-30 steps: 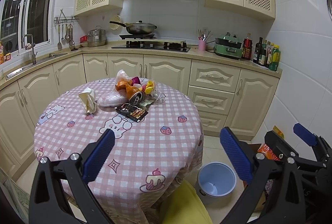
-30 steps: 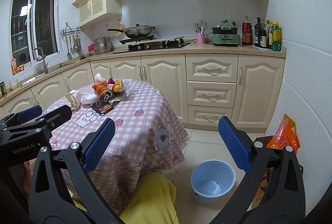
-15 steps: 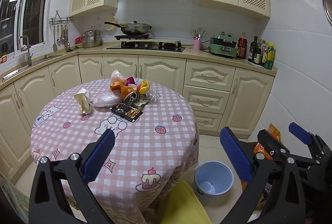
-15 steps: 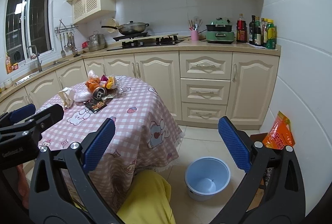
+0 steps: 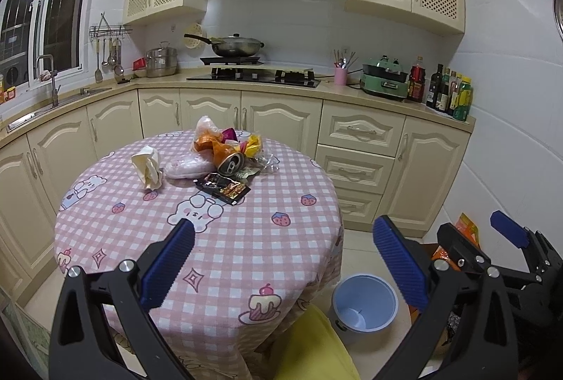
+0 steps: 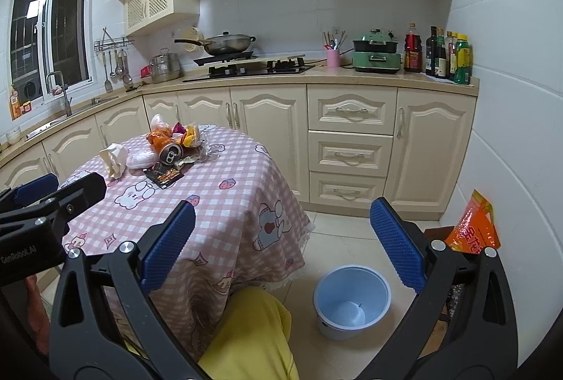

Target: Collect trash

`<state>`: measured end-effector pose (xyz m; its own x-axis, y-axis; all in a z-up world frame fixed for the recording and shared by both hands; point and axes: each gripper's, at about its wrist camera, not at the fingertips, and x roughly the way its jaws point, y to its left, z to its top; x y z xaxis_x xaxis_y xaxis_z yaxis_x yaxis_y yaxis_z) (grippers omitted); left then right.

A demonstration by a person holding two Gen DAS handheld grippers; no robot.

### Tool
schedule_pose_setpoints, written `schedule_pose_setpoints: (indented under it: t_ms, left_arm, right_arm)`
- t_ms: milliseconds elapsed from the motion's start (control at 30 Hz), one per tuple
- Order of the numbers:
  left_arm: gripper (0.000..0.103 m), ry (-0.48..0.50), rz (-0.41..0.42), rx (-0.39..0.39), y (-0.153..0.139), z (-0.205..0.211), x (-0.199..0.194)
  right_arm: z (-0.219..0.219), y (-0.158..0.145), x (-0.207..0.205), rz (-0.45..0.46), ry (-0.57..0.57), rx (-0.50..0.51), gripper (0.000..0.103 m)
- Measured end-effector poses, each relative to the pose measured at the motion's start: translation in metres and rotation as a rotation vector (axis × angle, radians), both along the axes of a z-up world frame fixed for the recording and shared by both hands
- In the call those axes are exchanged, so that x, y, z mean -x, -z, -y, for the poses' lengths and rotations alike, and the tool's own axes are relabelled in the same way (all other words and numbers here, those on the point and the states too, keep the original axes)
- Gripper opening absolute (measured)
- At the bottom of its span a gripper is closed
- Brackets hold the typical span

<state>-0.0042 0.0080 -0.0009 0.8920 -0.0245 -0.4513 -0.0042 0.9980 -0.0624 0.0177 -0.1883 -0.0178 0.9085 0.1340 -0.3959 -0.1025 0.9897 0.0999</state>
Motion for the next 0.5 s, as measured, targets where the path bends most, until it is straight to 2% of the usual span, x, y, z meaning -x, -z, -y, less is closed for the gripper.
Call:
schedule_pose_setpoints:
  t_ms: [200,500]
  left_arm:
    - [0.099,-0.048,-0.013,0.016,0.002,-0.019,-0.006]
    - [0.099,-0.190,-0.070,0.067,0.013,-0.073,-0.026]
  right_arm:
    - [-0.017,0.000,-0.011,-0.015,-0.033,0.000,0.097]
    - [-0.066,0.001,-0.037,-0.038,-0.144,0.019,0.097]
